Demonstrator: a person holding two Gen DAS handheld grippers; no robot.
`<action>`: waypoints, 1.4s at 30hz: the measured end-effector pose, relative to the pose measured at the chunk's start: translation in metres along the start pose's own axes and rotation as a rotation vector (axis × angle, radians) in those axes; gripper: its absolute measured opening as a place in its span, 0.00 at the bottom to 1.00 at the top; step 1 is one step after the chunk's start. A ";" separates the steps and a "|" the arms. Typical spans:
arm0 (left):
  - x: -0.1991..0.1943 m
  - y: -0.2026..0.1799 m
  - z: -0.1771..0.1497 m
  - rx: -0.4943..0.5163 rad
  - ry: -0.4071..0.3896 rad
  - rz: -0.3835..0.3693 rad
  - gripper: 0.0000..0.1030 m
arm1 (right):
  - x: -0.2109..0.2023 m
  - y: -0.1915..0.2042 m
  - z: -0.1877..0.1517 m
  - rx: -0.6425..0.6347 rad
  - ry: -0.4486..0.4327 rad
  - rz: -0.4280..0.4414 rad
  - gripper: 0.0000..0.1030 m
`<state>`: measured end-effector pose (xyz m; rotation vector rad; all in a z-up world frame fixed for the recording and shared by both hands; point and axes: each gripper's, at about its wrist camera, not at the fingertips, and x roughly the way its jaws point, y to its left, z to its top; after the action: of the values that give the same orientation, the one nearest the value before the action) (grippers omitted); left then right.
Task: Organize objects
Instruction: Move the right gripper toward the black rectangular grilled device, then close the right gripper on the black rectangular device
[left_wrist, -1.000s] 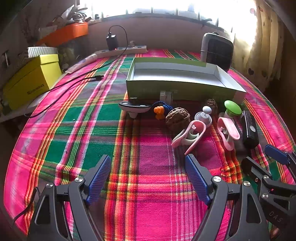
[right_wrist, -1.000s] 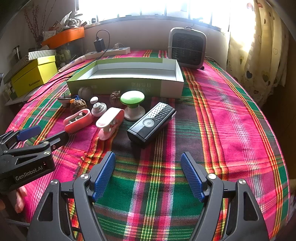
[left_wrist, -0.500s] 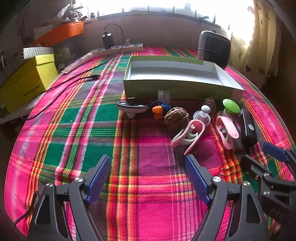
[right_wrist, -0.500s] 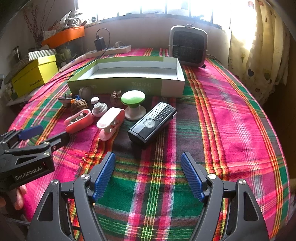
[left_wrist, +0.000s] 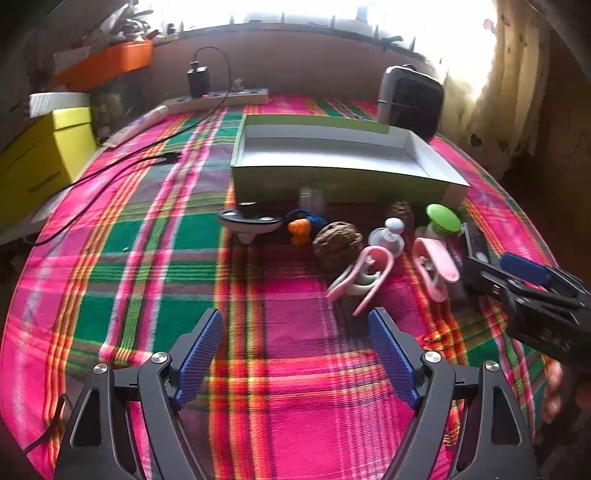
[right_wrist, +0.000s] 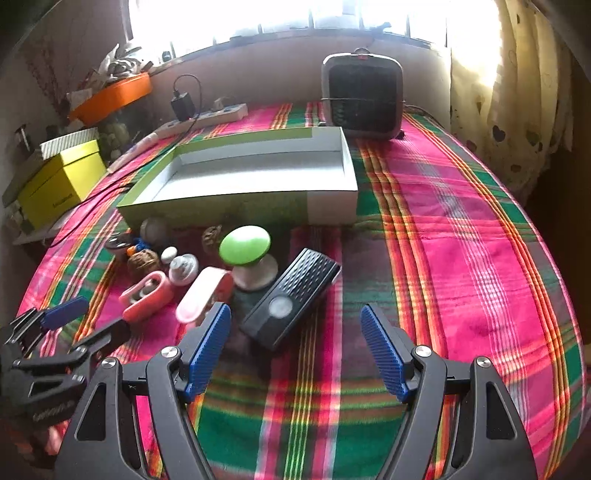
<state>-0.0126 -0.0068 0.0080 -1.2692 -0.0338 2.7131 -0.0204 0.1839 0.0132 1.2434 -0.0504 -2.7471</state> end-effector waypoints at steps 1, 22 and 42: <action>0.000 0.000 0.001 0.005 -0.004 -0.008 0.78 | 0.001 0.000 0.001 -0.003 0.001 -0.005 0.71; 0.021 -0.023 0.025 0.121 0.019 -0.055 0.77 | 0.019 -0.009 0.016 -0.038 0.053 -0.073 0.51; 0.027 -0.033 0.028 0.132 0.026 0.003 0.65 | 0.020 -0.017 0.020 -0.046 0.046 -0.045 0.32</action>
<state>-0.0472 0.0305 0.0078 -1.2669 0.1468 2.6513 -0.0505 0.1978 0.0098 1.3106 0.0457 -2.7394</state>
